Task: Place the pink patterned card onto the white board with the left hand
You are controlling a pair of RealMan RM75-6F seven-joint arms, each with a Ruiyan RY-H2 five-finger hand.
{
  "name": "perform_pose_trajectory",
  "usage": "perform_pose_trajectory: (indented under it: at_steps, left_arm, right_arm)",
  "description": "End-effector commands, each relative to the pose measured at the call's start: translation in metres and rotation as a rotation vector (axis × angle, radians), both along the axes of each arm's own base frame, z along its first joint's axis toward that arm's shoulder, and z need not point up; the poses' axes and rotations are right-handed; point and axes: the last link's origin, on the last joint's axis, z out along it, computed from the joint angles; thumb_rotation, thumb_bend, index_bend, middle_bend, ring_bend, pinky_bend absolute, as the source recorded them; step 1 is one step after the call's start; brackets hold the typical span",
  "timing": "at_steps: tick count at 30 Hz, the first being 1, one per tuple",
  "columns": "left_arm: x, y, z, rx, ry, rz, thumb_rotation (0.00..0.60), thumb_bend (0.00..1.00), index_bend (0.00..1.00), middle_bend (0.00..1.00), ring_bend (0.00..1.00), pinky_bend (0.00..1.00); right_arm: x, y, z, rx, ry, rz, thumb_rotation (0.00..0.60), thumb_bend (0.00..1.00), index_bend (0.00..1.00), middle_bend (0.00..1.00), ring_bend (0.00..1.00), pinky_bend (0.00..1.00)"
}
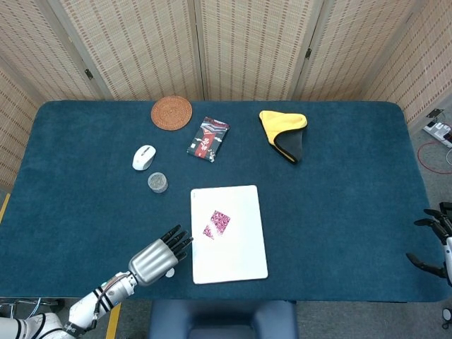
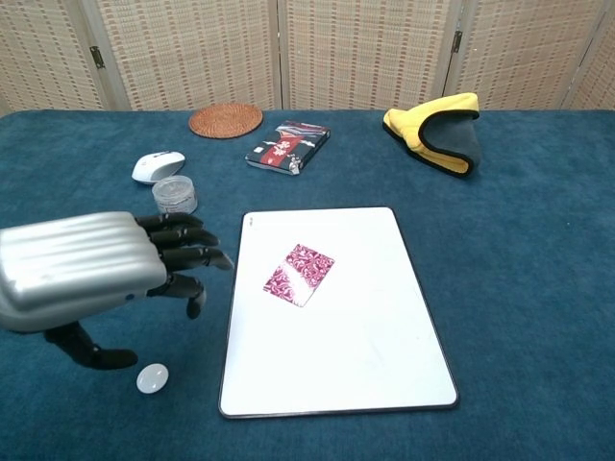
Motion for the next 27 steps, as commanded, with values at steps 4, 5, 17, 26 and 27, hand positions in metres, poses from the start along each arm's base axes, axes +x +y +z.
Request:
perform_pose_trajectory:
  at_steps: [4,5,17,26,27]
  left_arm:
    - [-0.012,-0.009,-0.006,-0.021,0.014,0.021,0.600,0.29,0.39,0.14,0.08,0.00]
    - [-0.013,-0.009,-0.007,-0.023,0.017,0.024,0.600,0.29,0.39,0.14,0.08,0.00]
    - [-0.019,-0.006,-0.021,-0.039,0.023,0.063,0.600,0.29,0.42,0.15,0.08,0.00]
    - [-0.025,-0.006,-0.024,-0.041,0.025,0.087,0.600,0.29,0.43,0.17,0.09,0.00]
    - [-0.026,-0.006,-0.025,-0.042,0.025,0.088,0.600,0.29,0.43,0.17,0.09,0.00]
  right_arm:
    - [0.002,0.000,0.000,-0.001,0.002,0.005,0.600,0.04,0.35,0.23,0.22,0.03]
    - [0.002,0.000,0.000,0.000,0.002,0.005,0.600,0.04,0.35,0.23,0.22,0.03]
    - [0.002,0.001,0.000,-0.003,0.000,0.004,0.600,0.04,0.35,0.23,0.22,0.03]
    - [0.004,0.000,0.000,-0.001,0.001,0.009,0.600,0.04,0.35,0.23,0.22,0.03]
    - [0.004,0.000,0.000,-0.002,0.001,0.009,0.600,0.04,0.35,0.23,0.22,0.03]
